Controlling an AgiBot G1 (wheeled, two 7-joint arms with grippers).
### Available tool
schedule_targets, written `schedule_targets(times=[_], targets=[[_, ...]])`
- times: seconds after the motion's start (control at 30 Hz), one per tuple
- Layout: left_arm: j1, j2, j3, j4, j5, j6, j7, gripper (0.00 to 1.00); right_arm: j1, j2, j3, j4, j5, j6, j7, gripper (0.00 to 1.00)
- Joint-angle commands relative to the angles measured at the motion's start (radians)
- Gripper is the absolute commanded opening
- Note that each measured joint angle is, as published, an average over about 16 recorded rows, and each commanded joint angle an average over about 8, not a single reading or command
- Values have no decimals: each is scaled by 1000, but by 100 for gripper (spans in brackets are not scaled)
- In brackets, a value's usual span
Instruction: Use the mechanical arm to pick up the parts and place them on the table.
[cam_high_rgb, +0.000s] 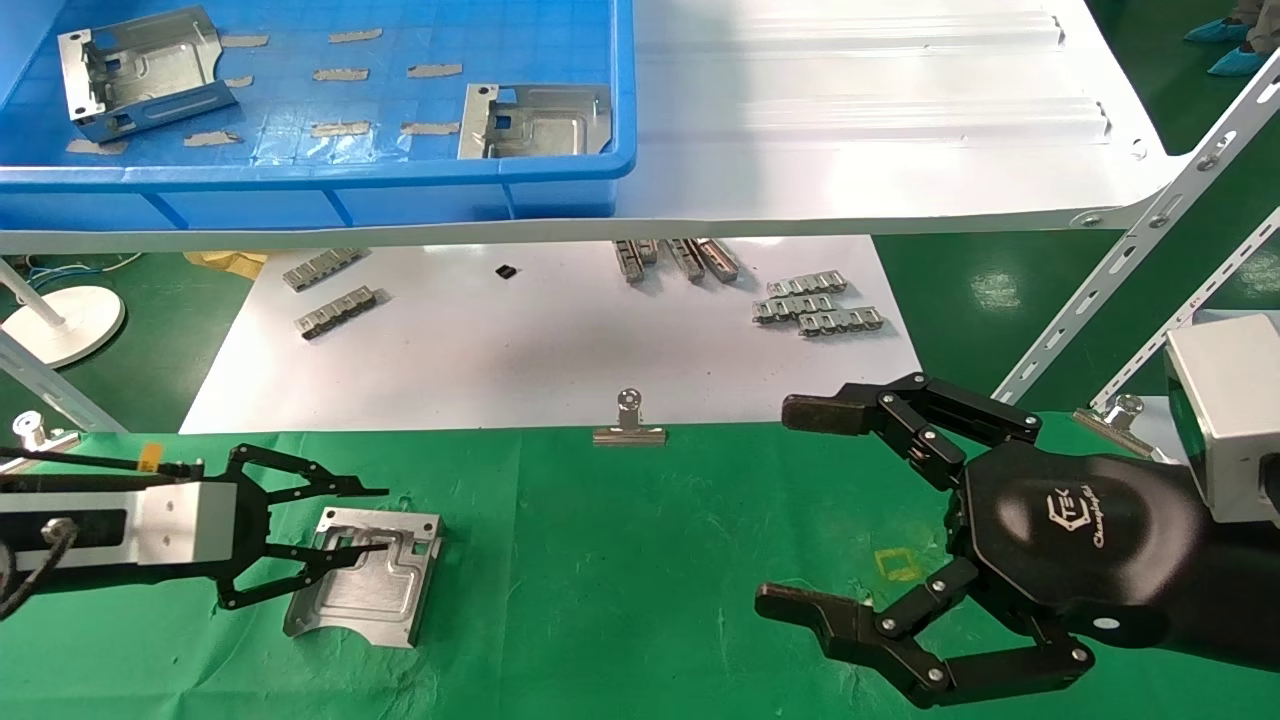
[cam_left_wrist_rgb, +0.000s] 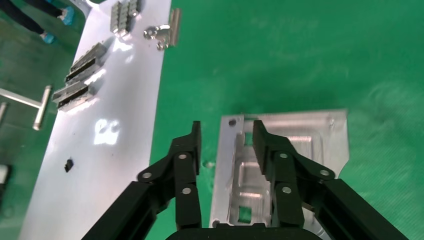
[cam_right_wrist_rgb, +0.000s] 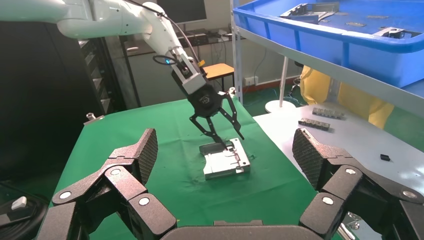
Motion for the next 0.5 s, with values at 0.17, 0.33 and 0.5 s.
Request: schedule_targets(times=[0.17, 0.33, 0.5], targets=[[-16, 3, -6, 35, -63, 86, -118, 100, 0, 0, 0, 0, 0, 0, 0, 100], [-15, 6, -1, 49, -130, 112, -225, 100, 0, 0, 0, 0, 0, 0, 0, 100], [-15, 6, 9, 51, -157, 118, -264, 100, 0, 0, 0, 0, 0, 0, 0, 100]])
